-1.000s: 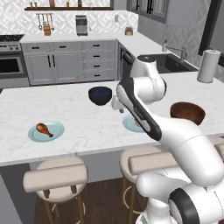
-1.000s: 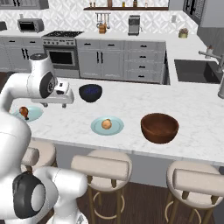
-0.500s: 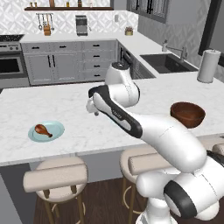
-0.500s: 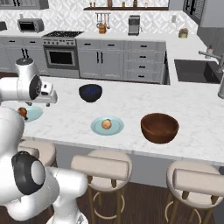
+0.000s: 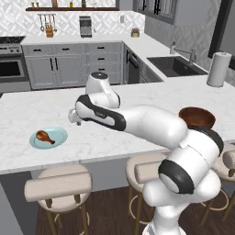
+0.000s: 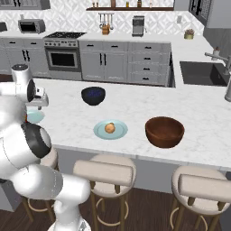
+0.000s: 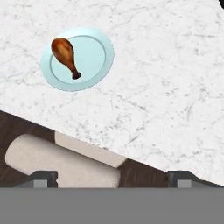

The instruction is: Pick the chicken drumstick and squash from their plates and place them in the bowl. Then put the bowl in the fridge.

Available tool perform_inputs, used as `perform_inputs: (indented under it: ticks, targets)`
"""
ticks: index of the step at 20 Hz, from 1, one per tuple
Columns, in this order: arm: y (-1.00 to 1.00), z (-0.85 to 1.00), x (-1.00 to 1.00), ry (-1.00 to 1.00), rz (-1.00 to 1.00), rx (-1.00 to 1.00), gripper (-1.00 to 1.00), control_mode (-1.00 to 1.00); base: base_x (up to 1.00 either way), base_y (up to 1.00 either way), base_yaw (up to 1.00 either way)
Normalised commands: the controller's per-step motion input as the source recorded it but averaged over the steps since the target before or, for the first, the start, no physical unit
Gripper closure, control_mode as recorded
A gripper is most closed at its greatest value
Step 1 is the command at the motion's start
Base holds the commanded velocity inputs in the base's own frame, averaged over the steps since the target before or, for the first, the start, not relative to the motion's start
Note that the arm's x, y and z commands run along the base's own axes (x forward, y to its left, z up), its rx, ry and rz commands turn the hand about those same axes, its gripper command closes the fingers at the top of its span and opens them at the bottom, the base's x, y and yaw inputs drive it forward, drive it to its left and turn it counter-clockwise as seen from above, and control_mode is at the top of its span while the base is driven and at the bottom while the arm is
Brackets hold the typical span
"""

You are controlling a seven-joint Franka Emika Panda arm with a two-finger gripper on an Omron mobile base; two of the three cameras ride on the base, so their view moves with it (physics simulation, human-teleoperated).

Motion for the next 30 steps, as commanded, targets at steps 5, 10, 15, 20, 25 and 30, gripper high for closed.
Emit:
perform_inputs:
  ticks: [5,10,15,20,25,30]
  targets:
    - [0.68,-0.38,0.36,0.01,0.03,0.0,-1.0,-1.0,0.0,0.0,0.0]
    - [0.61,-0.37,0.26,0.0,0.03,0.0,-1.0,-1.0,0.0,0.0,0.0]
    - [0.48,-0.24,0.4,0.0,0.01,0.0,-1.0,-1.0,0.0,0.0,0.0]
    - [0.36,-0.29,0.47,0.01,0.0,-0.01,-1.0,-1.0,0.0,0.0,0.0]
    - [0.35,-0.44,0.41,0.06,0.0,-0.1,-1.0,-1.0,0.0,0.0,0.0]
    - [0.3,-0.37,0.28,0.01,0.0,-0.11,-1.0,-1.0,0.0,0.0,0.0]
